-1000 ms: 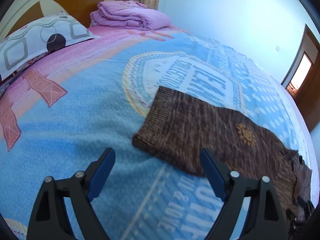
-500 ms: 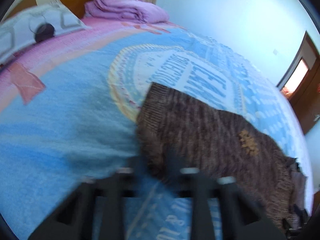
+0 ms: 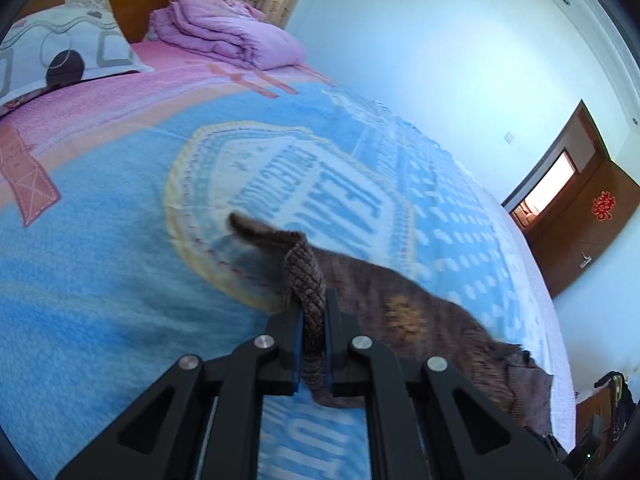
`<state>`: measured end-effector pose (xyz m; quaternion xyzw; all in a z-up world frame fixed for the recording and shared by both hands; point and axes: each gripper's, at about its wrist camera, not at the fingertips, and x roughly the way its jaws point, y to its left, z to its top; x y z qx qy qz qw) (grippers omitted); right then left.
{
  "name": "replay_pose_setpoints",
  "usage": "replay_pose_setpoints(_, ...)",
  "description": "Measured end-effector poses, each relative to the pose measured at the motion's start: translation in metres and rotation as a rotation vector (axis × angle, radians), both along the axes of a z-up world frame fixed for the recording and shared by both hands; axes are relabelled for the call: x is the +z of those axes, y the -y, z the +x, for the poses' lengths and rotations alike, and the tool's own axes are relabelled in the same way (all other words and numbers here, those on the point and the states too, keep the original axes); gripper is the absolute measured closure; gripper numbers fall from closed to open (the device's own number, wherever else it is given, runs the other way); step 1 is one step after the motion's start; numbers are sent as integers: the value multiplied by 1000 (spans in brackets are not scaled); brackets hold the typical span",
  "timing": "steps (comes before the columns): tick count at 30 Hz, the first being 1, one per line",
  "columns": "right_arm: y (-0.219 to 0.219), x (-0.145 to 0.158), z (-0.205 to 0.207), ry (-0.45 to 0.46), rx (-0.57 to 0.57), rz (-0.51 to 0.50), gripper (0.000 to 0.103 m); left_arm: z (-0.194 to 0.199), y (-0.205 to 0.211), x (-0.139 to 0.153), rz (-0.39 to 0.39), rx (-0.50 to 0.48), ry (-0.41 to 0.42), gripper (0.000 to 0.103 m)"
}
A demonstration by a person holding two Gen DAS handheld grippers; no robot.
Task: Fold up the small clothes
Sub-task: 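Grasp the sleeve with the left tool and fold it across the body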
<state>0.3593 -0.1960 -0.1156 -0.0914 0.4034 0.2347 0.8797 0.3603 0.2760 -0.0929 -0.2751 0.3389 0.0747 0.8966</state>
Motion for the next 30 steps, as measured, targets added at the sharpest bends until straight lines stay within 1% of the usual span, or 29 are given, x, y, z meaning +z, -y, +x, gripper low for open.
replay_pose_setpoints(3,19,13,-2,6,-41,51,20,2,12,17,-9,-19,28,95)
replay_pose_setpoints(6,40,29,-7,46,-72,69,20,4,25,33,-19,-37,65,95)
replay_pose_setpoints(11,84,48,-16,77,-134,98,20,7,55,54,-35,-85,113,95)
replay_pose_setpoints(15,114,52,-26,84,-179,108,20,11,95,73,-46,-160,160,95)
replay_pose_setpoints(20,141,47,-37,77,-206,107,20,16,154,87,-59,-249,206,95)
replay_pose_setpoints(23,152,39,-43,64,-214,110,20,18,196,84,-34,-314,217,95)
replay_pose_setpoints(25,156,31,-46,52,-220,114,20,21,230,74,-11,-369,204,95)
replay_pose_setpoints(27,159,25,-49,41,-226,122,20,25,264,55,15,-423,169,95)
replay_pose_setpoints(29,161,18,-50,29,-230,133,20,26,296,35,80,-459,128,94)
replay_pose_setpoints(30,162,15,-52,25,-230,138,20,26,313,22,121,-484,105,92)
